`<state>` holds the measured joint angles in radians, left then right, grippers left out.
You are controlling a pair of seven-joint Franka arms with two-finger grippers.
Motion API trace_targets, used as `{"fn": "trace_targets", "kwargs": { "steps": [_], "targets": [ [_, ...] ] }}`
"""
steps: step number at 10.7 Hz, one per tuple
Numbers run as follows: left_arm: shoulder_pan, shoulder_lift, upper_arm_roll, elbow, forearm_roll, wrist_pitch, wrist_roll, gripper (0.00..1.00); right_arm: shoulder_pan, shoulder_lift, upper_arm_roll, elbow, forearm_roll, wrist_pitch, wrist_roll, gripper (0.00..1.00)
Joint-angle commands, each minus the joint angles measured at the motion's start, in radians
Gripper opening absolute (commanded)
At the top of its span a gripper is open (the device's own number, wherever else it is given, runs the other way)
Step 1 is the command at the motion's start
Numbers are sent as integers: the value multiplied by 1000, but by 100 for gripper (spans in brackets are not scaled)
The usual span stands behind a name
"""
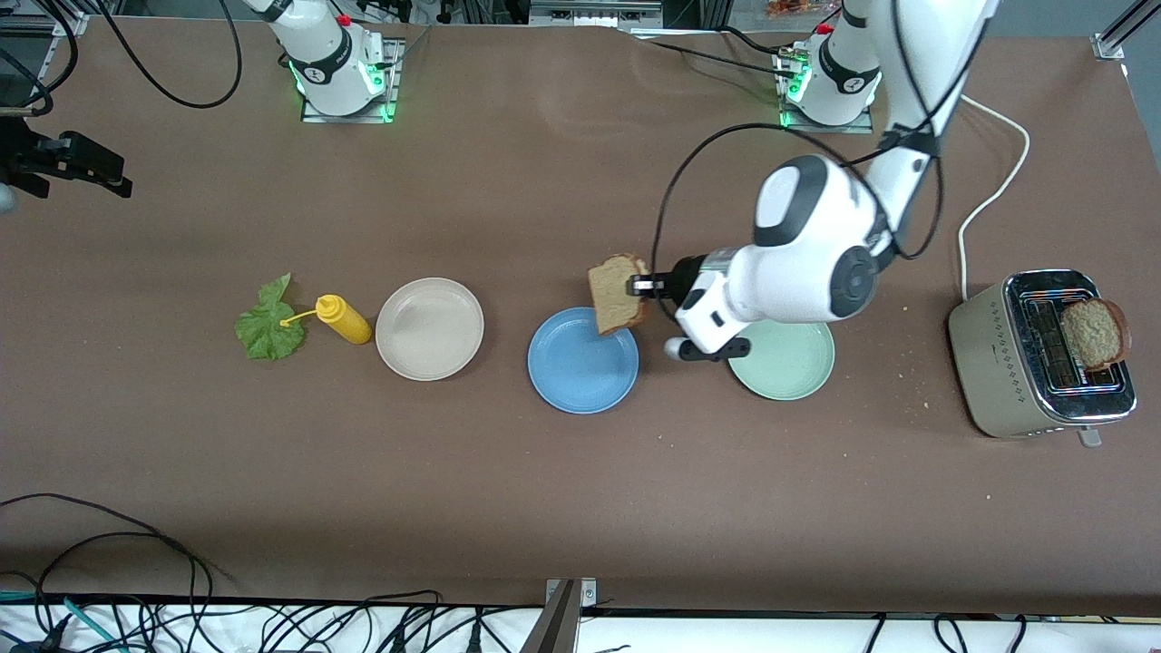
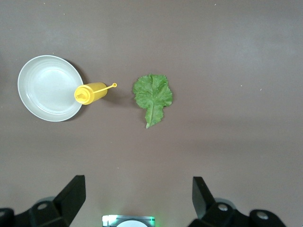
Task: Make sandwich in blue plate with both arms
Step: 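Carry the bread slice with the left gripper to the blue plate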
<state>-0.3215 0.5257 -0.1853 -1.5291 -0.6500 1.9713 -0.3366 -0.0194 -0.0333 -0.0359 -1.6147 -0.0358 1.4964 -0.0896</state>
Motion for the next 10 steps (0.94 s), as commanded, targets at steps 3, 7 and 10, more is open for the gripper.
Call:
{"fn": "trace_targets", "kwargs": {
  "steps": [3,7,10],
  "targets": [
    [-175,138,93,26,-83,271,196,0,-1,-4,1,9,10,-16,8,100],
    [-189,163,130,47,-91,281,381,0,-1,-5,-2,9,10,-25,10,100],
    [-208,191,130,87,-92,287,378,0,-1,-5,-2,9,11,-25,8,100]
  ]
}}
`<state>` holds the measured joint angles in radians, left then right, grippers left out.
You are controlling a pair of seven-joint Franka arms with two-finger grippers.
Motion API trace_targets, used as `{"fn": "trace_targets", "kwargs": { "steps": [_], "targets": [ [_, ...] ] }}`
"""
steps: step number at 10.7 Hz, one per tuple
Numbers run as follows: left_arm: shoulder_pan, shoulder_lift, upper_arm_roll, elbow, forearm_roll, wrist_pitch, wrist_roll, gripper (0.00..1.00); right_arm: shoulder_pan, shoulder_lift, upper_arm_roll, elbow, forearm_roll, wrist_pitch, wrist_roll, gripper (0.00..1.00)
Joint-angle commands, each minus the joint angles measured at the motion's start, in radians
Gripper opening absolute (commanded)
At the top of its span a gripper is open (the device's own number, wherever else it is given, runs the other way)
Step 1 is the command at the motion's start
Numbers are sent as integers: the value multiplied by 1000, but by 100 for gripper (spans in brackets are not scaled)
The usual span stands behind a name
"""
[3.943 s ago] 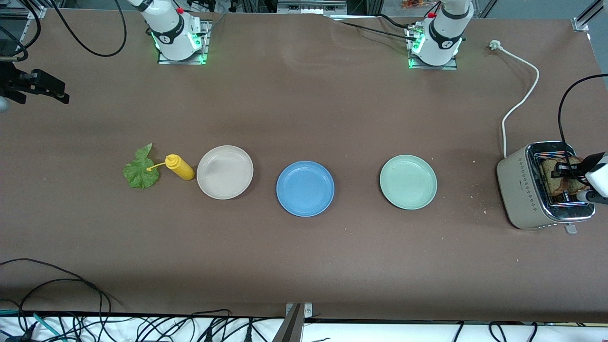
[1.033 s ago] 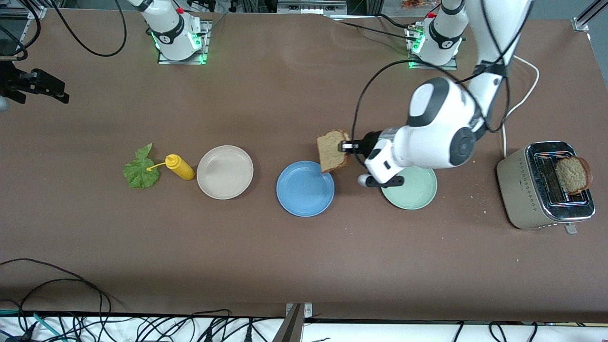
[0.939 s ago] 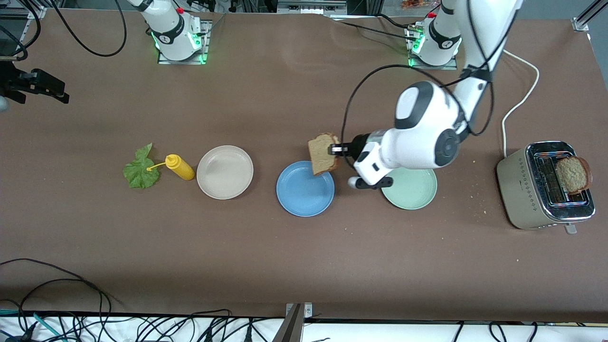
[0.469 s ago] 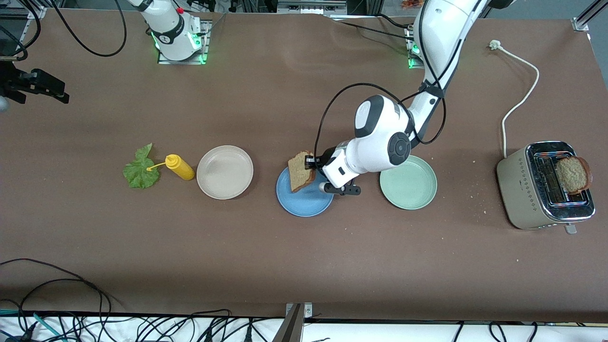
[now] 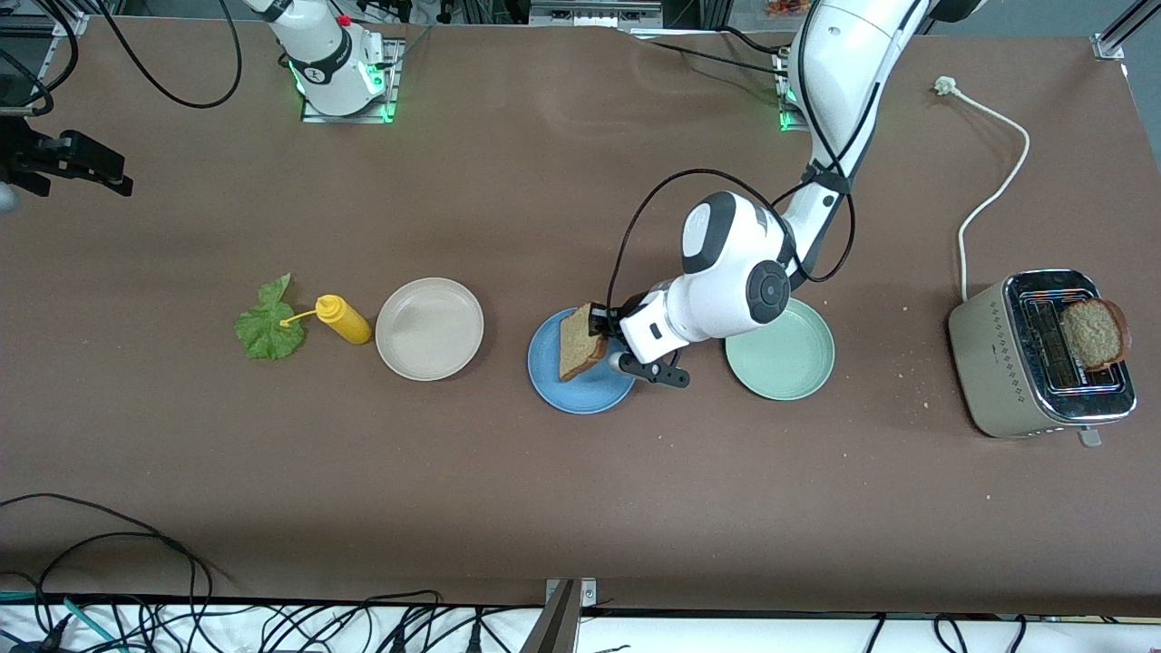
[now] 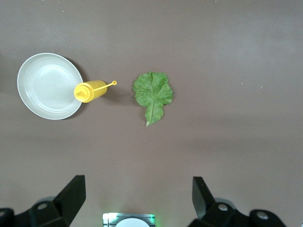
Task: Make sandwich in blue plate with both arms
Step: 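Carry the bread slice with the left gripper to the blue plate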
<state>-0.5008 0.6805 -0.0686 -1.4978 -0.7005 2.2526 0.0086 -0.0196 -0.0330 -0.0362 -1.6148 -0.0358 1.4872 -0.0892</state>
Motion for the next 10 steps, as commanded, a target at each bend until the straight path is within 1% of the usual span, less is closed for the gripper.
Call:
{"fn": "trace_targets", "kwargs": {
  "steps": [1,5,6,7,8,9,10],
  "targets": [
    [-36,40,13,54,-42,39,30,0,0,-7,-1,9,11,-16,9,100],
    [-56,67,13,53,-43,68,27,0,0,-2,-1,1,11,-31,8,100],
    [-55,71,13,53,-69,68,25,0,-2,-2,-2,1,11,-42,8,100],
    [-53,74,13,48,-107,68,31,3,-2,7,-2,1,11,-59,8,100],
    [-47,79,13,48,-114,68,33,11,-2,8,-1,1,11,-77,8,100],
    [-41,85,13,48,-114,68,33,22,0,8,-1,0,11,-77,8,100],
    [-35,99,15,48,-116,73,34,48,0,13,-1,0,11,-71,8,100]
  ]
}}
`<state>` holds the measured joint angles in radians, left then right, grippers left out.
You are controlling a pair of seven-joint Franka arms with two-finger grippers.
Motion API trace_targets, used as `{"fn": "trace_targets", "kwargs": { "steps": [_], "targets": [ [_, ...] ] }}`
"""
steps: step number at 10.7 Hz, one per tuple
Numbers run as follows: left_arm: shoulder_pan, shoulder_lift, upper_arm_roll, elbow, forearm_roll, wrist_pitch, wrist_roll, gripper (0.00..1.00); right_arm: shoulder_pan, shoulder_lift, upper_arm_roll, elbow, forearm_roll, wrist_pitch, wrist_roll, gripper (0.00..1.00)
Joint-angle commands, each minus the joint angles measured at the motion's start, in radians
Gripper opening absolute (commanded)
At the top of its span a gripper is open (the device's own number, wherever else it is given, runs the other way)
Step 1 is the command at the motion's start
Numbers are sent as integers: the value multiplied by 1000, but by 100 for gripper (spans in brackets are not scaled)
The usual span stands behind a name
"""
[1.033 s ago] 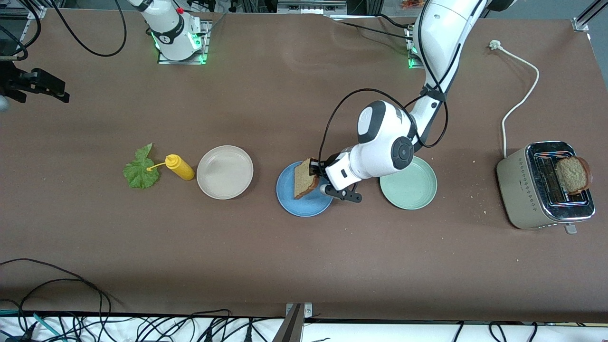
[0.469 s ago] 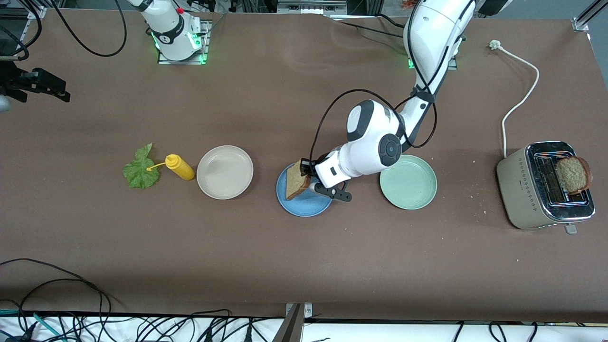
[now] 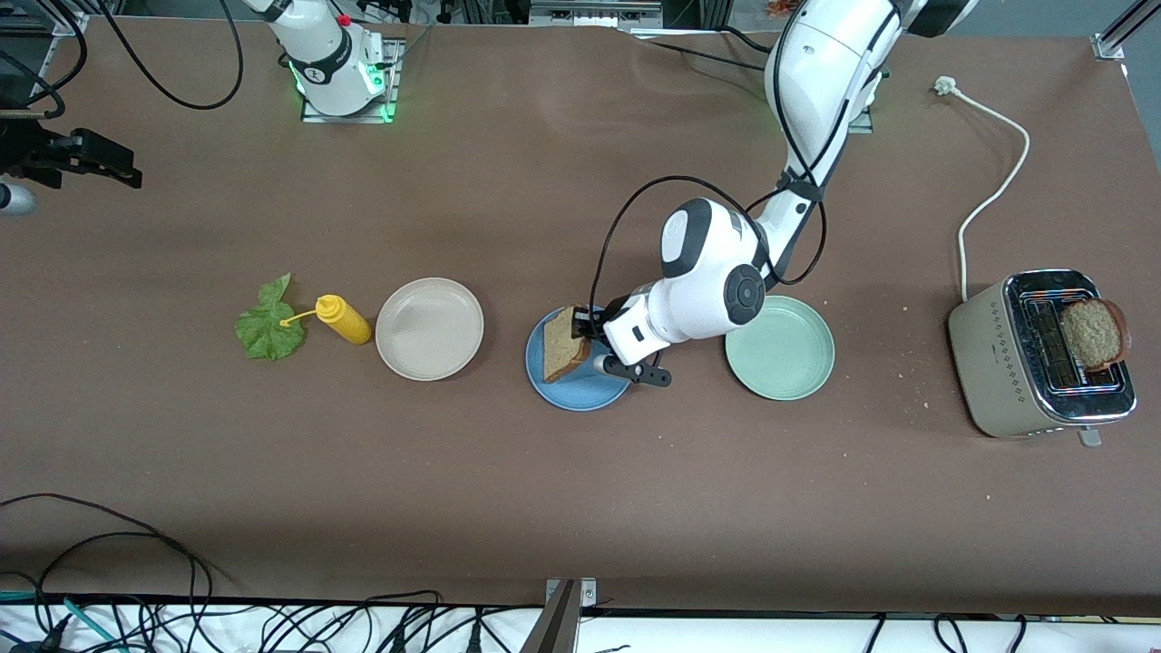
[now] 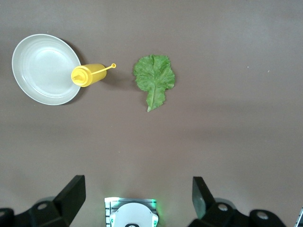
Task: Make sandwich in blue plate with both arms
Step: 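Release the bread on the blue plate while the right gripper reaches out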
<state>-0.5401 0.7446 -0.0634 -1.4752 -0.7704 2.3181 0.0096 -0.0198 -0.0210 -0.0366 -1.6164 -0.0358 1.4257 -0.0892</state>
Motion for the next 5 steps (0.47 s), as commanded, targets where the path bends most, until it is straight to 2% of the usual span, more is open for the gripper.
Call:
{"fn": "trace_targets", "kwargs": {
  "steps": [1,2,5],
  "targets": [
    [11,45,16,23,-46,36,42,68,0,1,0,1,13,-8,9,100],
    [12,50,16,19,-47,55,87,100,0,1,0,0,17,-8,9,100],
    [37,44,25,19,-46,55,133,100,0,1,0,0,20,-11,9,100]
  ]
}}
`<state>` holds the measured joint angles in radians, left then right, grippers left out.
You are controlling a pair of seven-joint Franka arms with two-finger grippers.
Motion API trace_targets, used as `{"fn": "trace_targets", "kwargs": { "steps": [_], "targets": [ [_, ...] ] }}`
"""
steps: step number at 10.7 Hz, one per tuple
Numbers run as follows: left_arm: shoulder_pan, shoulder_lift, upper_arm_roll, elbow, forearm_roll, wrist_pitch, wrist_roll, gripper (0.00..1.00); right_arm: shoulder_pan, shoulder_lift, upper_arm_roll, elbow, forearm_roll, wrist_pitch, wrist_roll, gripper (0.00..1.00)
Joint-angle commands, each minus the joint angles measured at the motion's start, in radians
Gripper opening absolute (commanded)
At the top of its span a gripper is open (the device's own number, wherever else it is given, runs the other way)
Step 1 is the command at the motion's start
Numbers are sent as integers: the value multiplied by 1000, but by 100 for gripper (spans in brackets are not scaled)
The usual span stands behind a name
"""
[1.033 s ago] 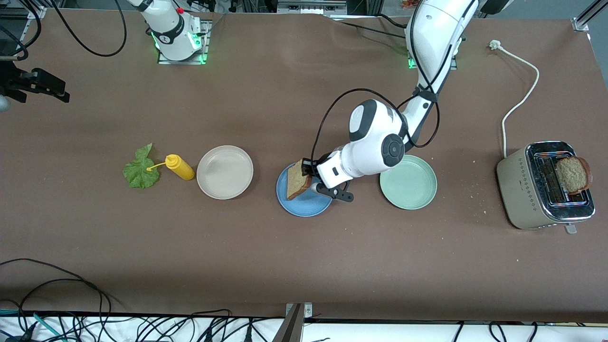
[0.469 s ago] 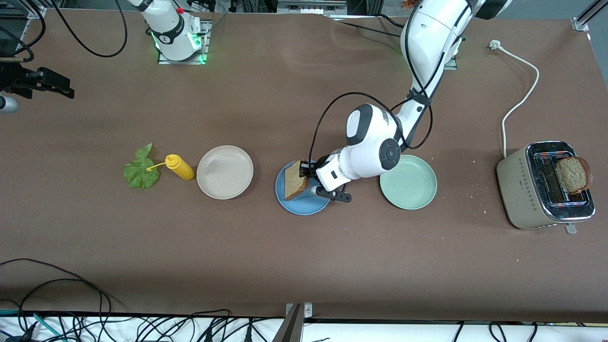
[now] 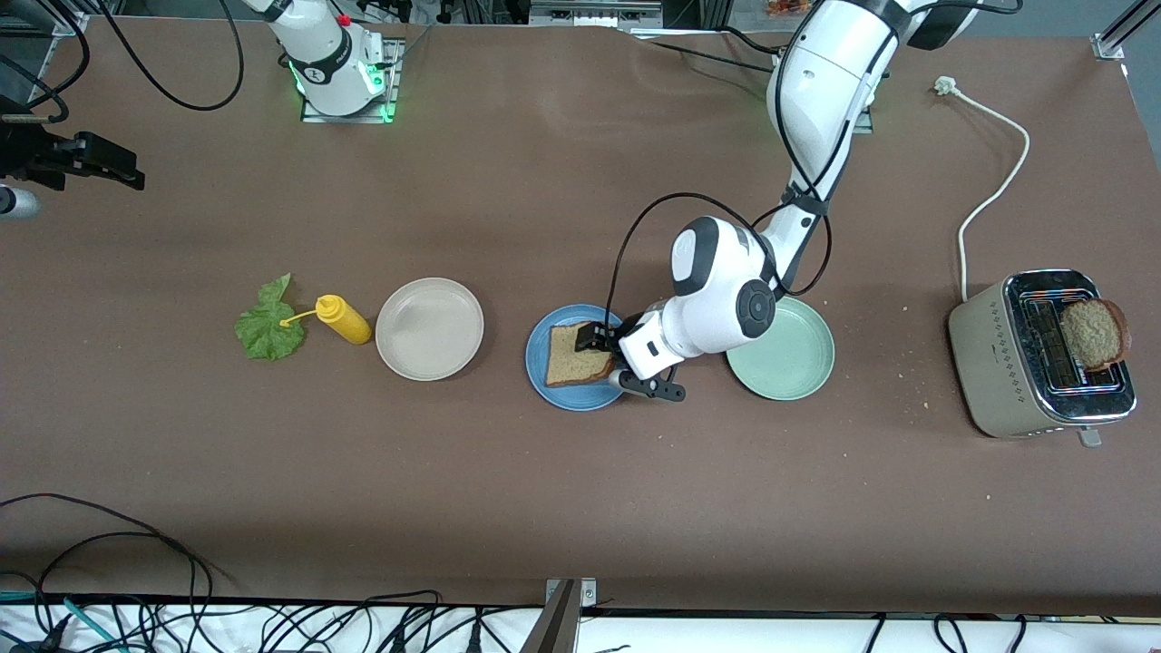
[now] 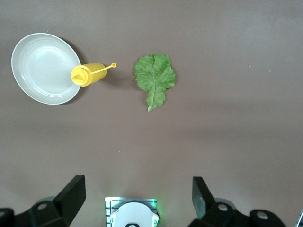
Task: Make sandwich in blue plate with both arms
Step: 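Release the bread on the blue plate while the right gripper reaches out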
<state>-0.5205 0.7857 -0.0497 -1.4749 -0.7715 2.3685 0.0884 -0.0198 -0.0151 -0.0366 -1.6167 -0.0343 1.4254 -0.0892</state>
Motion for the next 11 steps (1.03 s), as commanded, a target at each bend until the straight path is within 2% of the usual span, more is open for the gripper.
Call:
{"fn": "trace_targets", "kwargs": {
  "steps": [1,4,6,8,9,11],
  "targets": [
    [31,-3,46,18,-48,-1,57,100,0,-5,0,0,20,-10,9,100],
    [75,-34,70,13,-28,-80,53,100,-3,4,-3,0,22,-3,9,100],
    [100,-100,71,-39,-23,-144,50,100,-2,49,-3,-2,8,10,-4,100],
    [140,-216,70,-150,132,-172,50,100,-2,73,-3,-2,5,16,-46,100],
    [164,-285,67,-216,182,-185,50,100,-2,98,-3,-18,5,45,-46,100],
    [210,-402,67,-286,227,-285,50,100,-6,126,-6,-113,2,172,-47,100]
  ]
}}
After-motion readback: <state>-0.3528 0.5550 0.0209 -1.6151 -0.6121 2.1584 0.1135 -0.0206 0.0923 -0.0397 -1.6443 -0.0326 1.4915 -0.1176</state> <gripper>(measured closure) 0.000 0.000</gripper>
